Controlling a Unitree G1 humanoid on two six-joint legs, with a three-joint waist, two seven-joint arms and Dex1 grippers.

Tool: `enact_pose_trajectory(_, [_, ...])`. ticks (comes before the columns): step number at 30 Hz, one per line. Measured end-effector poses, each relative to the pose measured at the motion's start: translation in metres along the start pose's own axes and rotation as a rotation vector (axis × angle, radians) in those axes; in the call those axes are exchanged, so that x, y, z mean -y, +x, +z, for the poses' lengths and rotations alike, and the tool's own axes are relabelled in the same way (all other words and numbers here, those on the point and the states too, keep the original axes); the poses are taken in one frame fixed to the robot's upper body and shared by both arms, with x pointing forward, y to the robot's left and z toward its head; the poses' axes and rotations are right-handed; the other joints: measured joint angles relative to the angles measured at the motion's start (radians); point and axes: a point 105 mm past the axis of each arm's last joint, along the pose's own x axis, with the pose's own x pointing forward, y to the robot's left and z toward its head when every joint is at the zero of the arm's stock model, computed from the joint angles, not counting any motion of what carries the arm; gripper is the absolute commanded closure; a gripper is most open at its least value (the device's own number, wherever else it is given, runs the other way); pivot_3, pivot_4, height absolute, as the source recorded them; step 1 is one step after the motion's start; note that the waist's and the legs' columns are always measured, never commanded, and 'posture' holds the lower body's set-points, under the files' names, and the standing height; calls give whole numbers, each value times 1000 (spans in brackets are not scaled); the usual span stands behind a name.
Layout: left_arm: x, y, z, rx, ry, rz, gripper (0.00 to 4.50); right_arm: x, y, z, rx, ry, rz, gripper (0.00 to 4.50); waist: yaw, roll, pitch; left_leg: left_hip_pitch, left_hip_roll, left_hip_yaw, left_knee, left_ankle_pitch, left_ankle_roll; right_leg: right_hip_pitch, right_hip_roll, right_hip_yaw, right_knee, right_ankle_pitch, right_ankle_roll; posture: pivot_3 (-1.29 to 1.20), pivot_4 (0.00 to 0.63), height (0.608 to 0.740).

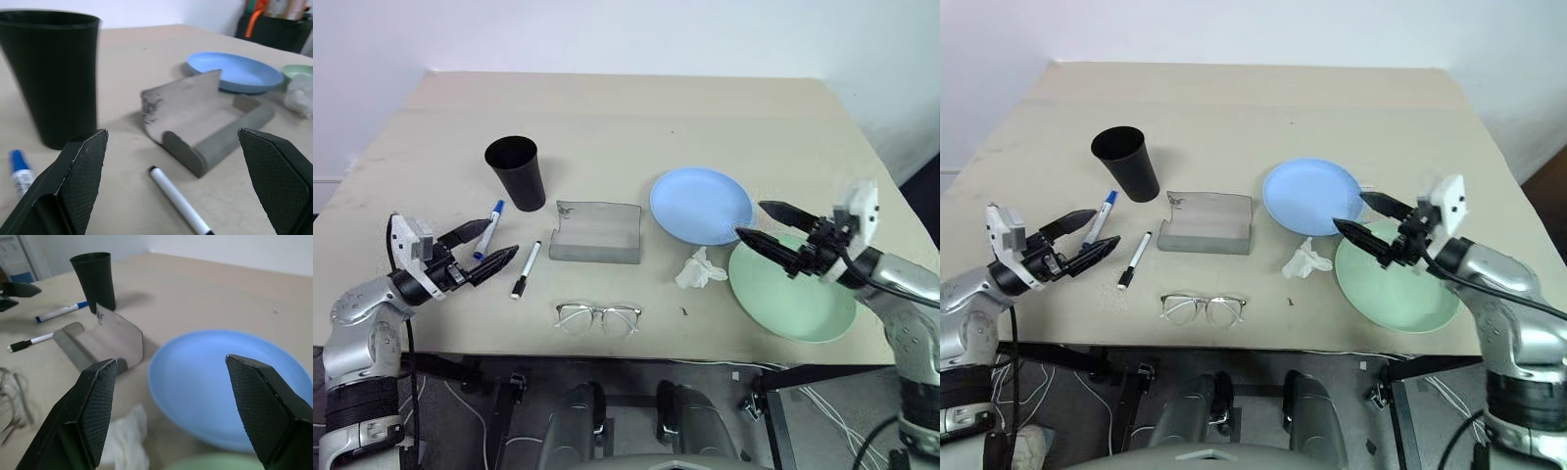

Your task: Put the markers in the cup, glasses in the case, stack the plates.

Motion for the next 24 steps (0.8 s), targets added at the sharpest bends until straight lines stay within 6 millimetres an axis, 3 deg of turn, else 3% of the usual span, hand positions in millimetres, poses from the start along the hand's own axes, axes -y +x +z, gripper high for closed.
enact_pose_trajectory(9, [5,41,0,71,1,-115,41,4,-14,2,-5,17,-83,757,2,0,0,0,0,0,2,0,0,2,1,0,0,2,0,0,150,740])
enact_pose_trajectory(14, [20,61,-1,71,4,-187,41,9,-23,-3,-76,32,-112,757,2,-1,0,0,-1,0,3,1,3,2,2,0,0,1,1,0,150,740])
enact_pose_trajectory(24, [43,75,15,71,18,-298,41,14,-29,4,-117,51,-115,757,2,-1,0,0,0,-1,4,1,3,3,3,0,0,1,2,0,150,740])
